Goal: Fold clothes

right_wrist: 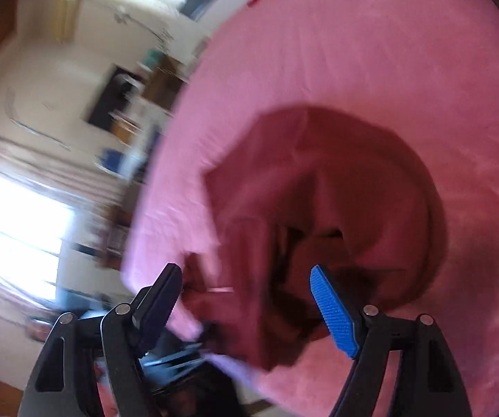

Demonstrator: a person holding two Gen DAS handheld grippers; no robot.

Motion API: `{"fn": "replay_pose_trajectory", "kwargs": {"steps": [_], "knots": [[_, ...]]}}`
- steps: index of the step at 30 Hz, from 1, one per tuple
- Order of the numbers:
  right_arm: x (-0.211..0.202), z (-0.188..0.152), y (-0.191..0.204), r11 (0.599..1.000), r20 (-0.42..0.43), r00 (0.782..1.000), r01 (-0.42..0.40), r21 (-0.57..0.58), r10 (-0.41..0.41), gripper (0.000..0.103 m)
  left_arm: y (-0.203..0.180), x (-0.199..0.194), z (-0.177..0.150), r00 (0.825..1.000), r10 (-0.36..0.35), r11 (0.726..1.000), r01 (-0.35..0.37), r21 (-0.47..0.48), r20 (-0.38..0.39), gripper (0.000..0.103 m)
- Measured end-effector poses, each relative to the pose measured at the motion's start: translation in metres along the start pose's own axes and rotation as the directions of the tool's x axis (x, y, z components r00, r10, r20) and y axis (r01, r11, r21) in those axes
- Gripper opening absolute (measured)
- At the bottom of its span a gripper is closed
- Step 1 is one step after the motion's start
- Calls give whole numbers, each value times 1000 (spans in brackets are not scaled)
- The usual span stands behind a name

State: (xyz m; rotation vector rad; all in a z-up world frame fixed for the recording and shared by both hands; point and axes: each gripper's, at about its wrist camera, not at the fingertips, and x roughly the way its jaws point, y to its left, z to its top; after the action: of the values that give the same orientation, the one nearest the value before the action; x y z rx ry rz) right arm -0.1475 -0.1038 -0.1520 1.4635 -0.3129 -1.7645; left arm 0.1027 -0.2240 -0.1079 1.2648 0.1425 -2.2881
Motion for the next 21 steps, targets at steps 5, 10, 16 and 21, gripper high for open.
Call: {"fn": "replay_pose_trajectory", "kwargs": {"steps": [5, 10, 16, 21], "knots": [[31, -8, 31, 960, 13, 979, 200, -193, -201, 14, 11, 4, -1, 1000, 10, 999, -11, -42, -16, 103], [12, 0, 33, 994, 37, 993, -111, -23, 112, 10, 16, 13, -1, 999, 4, 997, -8, -74, -49, 103], [-20, 30, 4, 819, 251, 836, -539, 199, 489, 9, 14, 14, 7, 999, 11, 998, -14, -65, -37, 103], [-105, 53, -32, 789, 439, 760, -592, 164, 479, 9, -8, 27, 17, 1000, 9, 1000, -9, 9, -9, 103]]}}
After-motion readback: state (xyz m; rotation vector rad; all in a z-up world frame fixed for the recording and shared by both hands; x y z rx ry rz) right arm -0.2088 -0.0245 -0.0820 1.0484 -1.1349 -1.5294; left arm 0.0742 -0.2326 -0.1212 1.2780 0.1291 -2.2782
